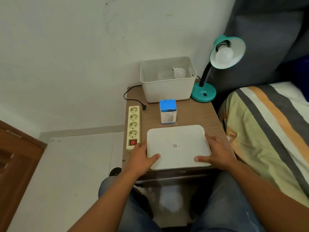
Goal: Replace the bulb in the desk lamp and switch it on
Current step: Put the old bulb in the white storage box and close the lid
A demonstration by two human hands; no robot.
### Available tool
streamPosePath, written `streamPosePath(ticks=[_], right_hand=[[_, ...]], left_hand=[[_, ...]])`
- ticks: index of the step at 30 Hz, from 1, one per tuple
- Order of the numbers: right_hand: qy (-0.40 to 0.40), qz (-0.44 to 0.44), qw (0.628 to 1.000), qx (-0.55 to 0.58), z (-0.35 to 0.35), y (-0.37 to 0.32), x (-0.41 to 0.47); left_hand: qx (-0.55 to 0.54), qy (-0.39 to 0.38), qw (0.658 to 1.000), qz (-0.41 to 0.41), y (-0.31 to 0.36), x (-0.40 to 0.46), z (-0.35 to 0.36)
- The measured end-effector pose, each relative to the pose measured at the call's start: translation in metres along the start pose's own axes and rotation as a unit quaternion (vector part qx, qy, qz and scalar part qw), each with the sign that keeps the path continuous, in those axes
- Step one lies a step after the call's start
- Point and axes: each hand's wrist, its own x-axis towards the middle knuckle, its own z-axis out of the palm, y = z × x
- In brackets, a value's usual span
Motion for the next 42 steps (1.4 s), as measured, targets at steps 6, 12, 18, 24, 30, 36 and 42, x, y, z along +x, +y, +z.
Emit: streamPosePath(ticks=[6, 12, 18, 24, 30, 36, 42], right_hand=[[-0.01, 0.026, 0.999, 0.034, 0.03, 0.015, -0.02], [0.011, 0.028, 0.998, 0.056, 0.035, 0.013, -0.018], [0.007, 0.018, 0.996, 0.092, 0.036, 0.019, -0.016], [0.022, 0.023, 0.984, 0.173, 0.039, 0.027, -0.024], [0.076, -0.012, 0.98, 0.184, 0.022, 0.025, -0.028], [0.123, -0.047, 0.978, 0.164, -0.013, 0.001, -0.025], [0.164, -0.1, 0.969, 0.152, -0.057, -0.037, -0.007]], left_hand=[[0.091, -0.028, 0.995, -0.02, -0.017, -0.013, 0.028], [0.041, -0.002, 0.998, -0.037, -0.01, -0.01, 0.037], [-0.027, 0.02, 0.998, -0.059, -0.012, -0.013, 0.04], [-0.059, 0.032, 0.997, -0.047, -0.011, -0.019, 0.038], [-0.096, 0.062, 0.993, -0.005, 0.0, -0.026, 0.022], [-0.095, 0.11, 0.989, 0.036, 0.023, -0.032, -0.015], [-0.101, 0.151, 0.98, 0.085, 0.044, -0.019, -0.068]])
